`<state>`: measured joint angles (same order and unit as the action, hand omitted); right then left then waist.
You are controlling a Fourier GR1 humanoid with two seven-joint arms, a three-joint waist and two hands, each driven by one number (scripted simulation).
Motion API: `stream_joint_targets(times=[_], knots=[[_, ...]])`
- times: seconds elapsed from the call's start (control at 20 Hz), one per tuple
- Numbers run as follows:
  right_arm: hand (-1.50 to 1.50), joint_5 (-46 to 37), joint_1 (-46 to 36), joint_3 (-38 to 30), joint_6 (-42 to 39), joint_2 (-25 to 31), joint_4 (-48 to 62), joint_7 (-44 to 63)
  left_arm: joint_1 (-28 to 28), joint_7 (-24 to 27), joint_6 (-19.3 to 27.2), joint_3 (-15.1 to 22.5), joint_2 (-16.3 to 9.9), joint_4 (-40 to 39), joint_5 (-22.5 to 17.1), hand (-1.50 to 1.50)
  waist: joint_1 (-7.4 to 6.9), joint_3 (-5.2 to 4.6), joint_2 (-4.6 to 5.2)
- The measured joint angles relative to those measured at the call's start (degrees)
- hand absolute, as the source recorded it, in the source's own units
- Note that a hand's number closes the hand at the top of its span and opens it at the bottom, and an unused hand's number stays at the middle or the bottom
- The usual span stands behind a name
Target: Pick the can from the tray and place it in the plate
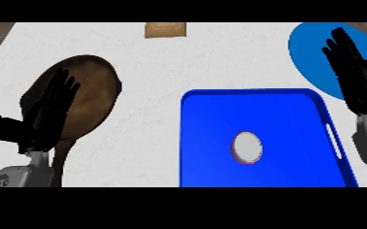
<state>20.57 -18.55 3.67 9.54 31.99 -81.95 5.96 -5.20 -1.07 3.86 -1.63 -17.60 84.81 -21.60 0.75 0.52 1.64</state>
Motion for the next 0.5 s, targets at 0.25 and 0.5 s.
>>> stream_joint_targets(times=[0.25,0.5], knots=[[1.50,4.1,-3.5,6.7,-14.1,-2.3,-1.5,-1.5,-1.8,-1.9,0.7,2.1,-1.6,-0.8,3.8,0.00,-2.26,-0.18,-0.59],[-1.50,-3.5,-7.4,11.5,-21.8,-0.3,-2.6,-12.0,-2.9,-4.2,1.8,4.7,-2.3,-2.4,7.4,0.00,-2.93,-0.51,-1.23]])
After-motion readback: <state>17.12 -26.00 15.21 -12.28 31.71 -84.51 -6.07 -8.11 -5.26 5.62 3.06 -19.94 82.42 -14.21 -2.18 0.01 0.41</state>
